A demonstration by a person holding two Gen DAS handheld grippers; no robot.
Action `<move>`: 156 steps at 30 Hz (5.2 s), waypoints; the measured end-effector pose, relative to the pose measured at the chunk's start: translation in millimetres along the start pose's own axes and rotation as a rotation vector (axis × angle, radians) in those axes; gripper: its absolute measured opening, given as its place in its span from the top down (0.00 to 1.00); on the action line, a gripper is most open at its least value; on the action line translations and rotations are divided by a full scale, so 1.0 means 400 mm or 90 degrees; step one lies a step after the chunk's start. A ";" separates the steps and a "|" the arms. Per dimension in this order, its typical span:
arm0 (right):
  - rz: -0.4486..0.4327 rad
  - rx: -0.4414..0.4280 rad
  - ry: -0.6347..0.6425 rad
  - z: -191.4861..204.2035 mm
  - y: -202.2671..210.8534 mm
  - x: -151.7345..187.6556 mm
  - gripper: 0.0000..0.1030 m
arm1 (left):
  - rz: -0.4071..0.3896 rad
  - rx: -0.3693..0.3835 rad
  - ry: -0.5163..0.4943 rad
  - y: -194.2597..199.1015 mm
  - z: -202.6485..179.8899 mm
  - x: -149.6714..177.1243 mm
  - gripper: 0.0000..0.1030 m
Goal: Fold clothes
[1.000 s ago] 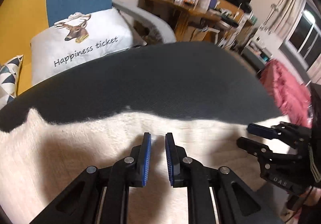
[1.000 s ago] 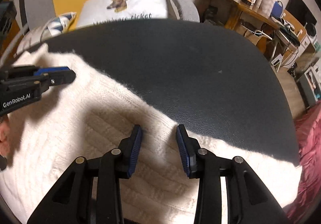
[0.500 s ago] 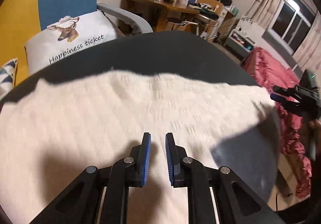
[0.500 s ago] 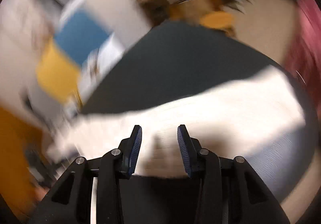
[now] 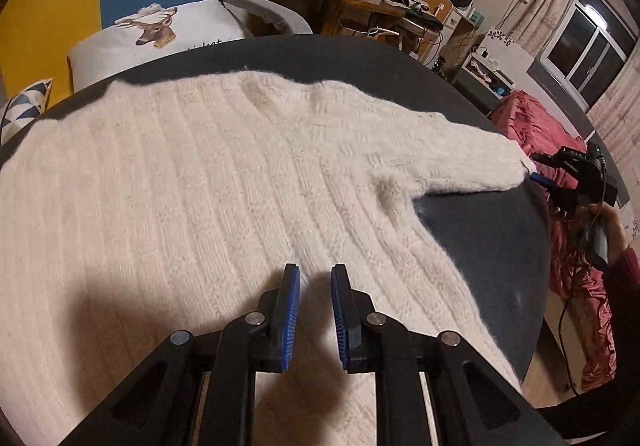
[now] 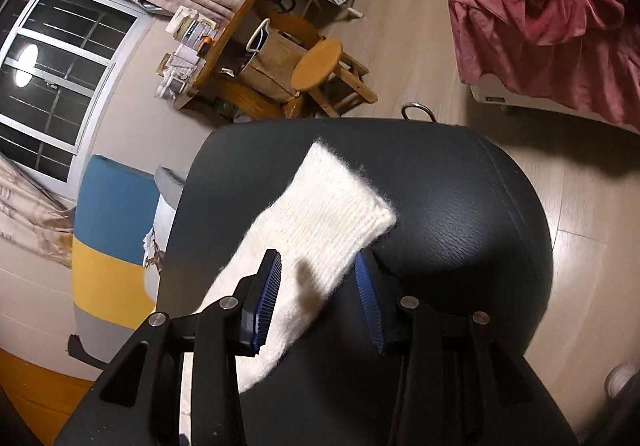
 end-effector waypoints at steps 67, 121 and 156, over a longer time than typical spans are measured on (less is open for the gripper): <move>-0.042 -0.020 -0.010 0.027 -0.024 0.050 0.83 | 0.029 0.114 0.186 0.103 0.041 0.042 0.82; 0.113 -0.115 0.945 0.539 0.023 0.843 0.91 | 0.183 0.264 0.355 -0.059 -0.147 -0.099 0.94; 0.258 -0.498 -0.362 0.449 -0.067 0.632 0.00 | -0.257 0.204 0.222 0.448 -0.011 -0.588 0.95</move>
Point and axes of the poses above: each gripper's, at about its wrist camera, not at the fingertips, and y roughly against the way its jaws point, z to its left, x to its underside, the point moved 9 cm from there along -y, roughly the way its jaws point, and after that the axes turned 6 degrees about -z, right-handed, at the moved point
